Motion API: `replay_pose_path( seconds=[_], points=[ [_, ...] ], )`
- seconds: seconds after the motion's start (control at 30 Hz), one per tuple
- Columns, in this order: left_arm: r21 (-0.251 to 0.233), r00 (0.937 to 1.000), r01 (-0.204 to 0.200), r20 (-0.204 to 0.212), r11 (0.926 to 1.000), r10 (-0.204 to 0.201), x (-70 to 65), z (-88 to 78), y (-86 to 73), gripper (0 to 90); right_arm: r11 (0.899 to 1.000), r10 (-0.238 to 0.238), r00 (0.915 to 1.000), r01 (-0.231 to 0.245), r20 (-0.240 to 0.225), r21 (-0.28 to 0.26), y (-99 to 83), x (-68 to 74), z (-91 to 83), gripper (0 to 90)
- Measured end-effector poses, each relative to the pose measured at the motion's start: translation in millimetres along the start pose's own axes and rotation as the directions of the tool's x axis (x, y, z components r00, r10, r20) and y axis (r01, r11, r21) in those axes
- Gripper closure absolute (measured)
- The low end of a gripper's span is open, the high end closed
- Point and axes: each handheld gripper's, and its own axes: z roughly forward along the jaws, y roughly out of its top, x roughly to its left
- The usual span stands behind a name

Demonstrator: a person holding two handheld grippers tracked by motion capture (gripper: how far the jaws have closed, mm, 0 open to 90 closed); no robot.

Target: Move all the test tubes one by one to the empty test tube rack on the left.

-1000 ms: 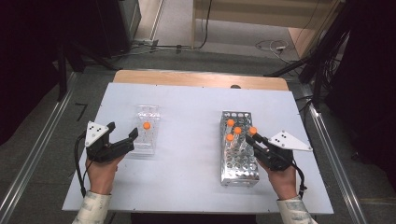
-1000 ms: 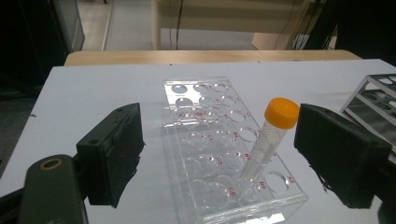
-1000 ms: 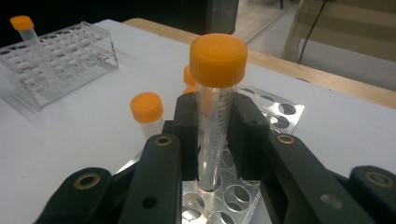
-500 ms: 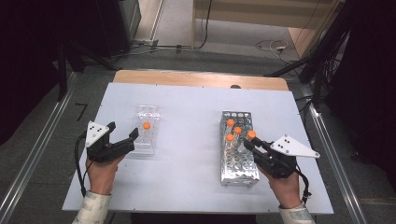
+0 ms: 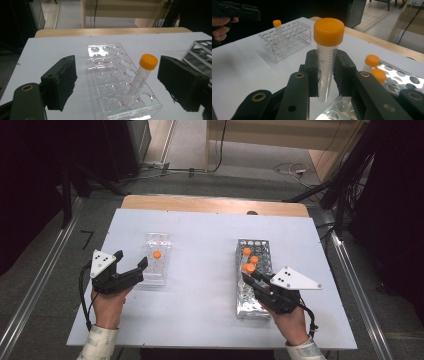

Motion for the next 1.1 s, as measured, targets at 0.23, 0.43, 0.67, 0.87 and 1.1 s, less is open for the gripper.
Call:
replay_pose_path(
  seconds=[0.23,0.43,0.67,0.87,1.1],
  points=[
    [0.001,1.0,0.003,-0.001,1.0,-0.003,2.1,-1.5,-0.3,15.9,1.0,-0.015,0.9985,0.016,-0.052,0.014,2.6,19.2,24.5,72.3],
    [-0.001,1.0,0.004,0.001,1.0,-0.004,2.8,-2.7,-0.4,15.9,0.999,-0.022,0.9975,0.023,-0.067,0.029,1.8,31.1,40.3,72.3],
    [0.002,1.0,0.002,0.002,1.0,-0.002,3.2,-3.1,-0.7,15.9,0.999,-0.021,0.9956,0.025,-0.091,0.045,1.3,44.8,61.2,72.2],
    [-0.003,1.0,0.003,0.006,1.0,-0.003,2.9,-4.3,-0.9,15.9,0.998,-0.027,0.993,0.034,-0.115,0.054,0.5,54.6,76.1,72.2],
    [0.002,0.9999,0.004,0.011,1.0,-0.004,2.6,-6.1,-1.7,15.9,0.998,-0.017,0.9923,0.025,-0.123,0.064,-1.2,62.8,88.8,72.3]
  ],
)
